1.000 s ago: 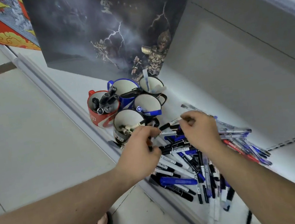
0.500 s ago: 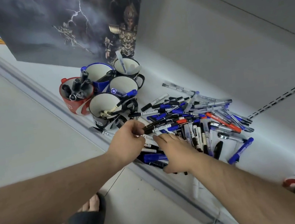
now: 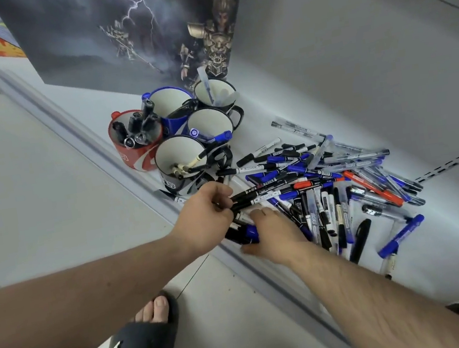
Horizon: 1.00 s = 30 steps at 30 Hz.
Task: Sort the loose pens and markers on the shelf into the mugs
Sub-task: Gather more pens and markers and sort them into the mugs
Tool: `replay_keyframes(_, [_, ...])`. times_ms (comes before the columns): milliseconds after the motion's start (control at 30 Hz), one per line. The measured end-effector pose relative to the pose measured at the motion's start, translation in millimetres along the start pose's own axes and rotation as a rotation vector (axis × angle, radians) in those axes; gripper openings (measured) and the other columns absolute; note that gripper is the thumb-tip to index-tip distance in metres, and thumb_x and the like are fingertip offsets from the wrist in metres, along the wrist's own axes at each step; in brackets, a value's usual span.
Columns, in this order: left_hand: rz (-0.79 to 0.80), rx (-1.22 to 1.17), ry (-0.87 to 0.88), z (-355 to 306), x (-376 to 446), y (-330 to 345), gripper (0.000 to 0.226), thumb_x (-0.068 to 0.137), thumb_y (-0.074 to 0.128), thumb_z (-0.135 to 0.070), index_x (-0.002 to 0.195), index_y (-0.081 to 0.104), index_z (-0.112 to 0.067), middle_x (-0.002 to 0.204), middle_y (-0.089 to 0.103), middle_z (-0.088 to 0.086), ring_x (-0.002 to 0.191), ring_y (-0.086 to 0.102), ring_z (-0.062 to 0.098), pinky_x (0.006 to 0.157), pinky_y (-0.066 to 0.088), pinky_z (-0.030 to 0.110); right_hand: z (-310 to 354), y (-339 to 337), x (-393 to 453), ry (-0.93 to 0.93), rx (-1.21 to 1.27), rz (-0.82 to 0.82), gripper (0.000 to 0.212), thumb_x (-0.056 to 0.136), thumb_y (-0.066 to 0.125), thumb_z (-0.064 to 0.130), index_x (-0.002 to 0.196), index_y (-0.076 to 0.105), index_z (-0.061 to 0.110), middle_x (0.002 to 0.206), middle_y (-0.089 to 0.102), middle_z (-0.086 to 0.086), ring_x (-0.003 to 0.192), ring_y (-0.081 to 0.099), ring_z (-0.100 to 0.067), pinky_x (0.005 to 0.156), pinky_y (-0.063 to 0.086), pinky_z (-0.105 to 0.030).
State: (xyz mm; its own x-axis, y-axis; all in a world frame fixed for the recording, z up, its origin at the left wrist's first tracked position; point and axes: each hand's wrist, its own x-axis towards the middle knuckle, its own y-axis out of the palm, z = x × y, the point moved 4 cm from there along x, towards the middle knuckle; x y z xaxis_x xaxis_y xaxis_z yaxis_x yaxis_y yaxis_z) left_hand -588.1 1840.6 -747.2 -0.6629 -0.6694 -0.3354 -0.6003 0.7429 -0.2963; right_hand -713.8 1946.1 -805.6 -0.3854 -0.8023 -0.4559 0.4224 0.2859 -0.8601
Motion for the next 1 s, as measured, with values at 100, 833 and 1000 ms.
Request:
replay_keyframes(100, [0.023, 0.025, 0.004, 2.5, -5.7, -0.9, 0.031, 0.085, 0.053, 0.000, 0.103, 0.056, -0.025, 0.092, 0.062, -0.010, 0.069, 0.055, 0.008, 0.054, 0.043, 0.012, -14.4, -7.2, -7.0, 0.103, 0.062, -0.015, 0.072, 0.076, 0.076, 0.047, 0.136, 0.044, 0.025, 0.111, 0.063, 0.002, 0.095, 0.061, -0.022, 0.075, 0.050, -0.029])
replay_keyframes(833, [0.367, 0.719, 0.267, -109.7, -4.5, -13.2, 0.024, 0.090, 0.052, -0.015, 0.110, 0.059, -0.025, 0.104, 0.066, -0.008, 0.083, 0.059, 0.011, 0.075, 0.049, 0.022, -48.1, -92.8, -87.1, 0.374, 0.421, 0.037, 0.079, 0.077, 0.073, 0.015, 0.146, 0.035, 0.015, 0.094, 0.060, -0.004, 0.062, 0.055, -0.008, 0.046, 0.042, -0.017])
replay_keyframes(1000, [0.457, 0.662, 0.141, -166.1, -37.7, 8.6, 0.031, 0.087, 0.061, -0.036, 0.110, 0.056, -0.016, 0.087, 0.055, 0.003, 0.064, 0.048, 0.017, 0.056, 0.039, 0.023, -30.5, -147.5, -143.4, 0.381, 0.755, -0.117, 0.032, 0.071, 0.074, 0.007, 0.099, 0.059, 0.012, 0.077, 0.056, -0.006, 0.061, 0.052, -0.016, 0.054, 0.041, -0.024])
